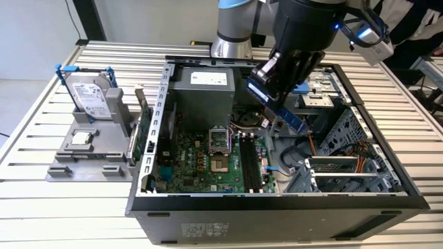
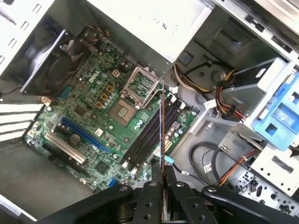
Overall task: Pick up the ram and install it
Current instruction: 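Insert the ram into the slot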
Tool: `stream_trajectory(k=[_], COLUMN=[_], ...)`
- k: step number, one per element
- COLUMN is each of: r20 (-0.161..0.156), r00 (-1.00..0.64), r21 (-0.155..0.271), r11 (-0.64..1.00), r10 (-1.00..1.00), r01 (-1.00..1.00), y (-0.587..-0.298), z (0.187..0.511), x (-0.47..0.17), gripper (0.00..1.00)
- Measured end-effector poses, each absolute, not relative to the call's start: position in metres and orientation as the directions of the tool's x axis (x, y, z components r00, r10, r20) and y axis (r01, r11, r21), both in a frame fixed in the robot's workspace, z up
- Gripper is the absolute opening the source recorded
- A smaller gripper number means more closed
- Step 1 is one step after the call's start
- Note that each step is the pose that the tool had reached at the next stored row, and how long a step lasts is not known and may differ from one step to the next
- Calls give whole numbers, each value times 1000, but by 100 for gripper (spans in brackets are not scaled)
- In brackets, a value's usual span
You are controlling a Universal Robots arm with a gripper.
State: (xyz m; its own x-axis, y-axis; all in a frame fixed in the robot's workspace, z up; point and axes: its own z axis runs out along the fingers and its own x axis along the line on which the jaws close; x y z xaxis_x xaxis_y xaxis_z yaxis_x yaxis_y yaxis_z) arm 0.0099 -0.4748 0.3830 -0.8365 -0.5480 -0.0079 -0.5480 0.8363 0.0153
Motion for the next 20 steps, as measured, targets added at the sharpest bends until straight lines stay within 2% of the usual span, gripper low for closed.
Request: stream_trajectory(k=[20], r20=[-8], r00=[-959], r21=[15], r11=[959], r10=[-285], r01=[-285], y=[-475], z=[382], x=[10], gripper=[0])
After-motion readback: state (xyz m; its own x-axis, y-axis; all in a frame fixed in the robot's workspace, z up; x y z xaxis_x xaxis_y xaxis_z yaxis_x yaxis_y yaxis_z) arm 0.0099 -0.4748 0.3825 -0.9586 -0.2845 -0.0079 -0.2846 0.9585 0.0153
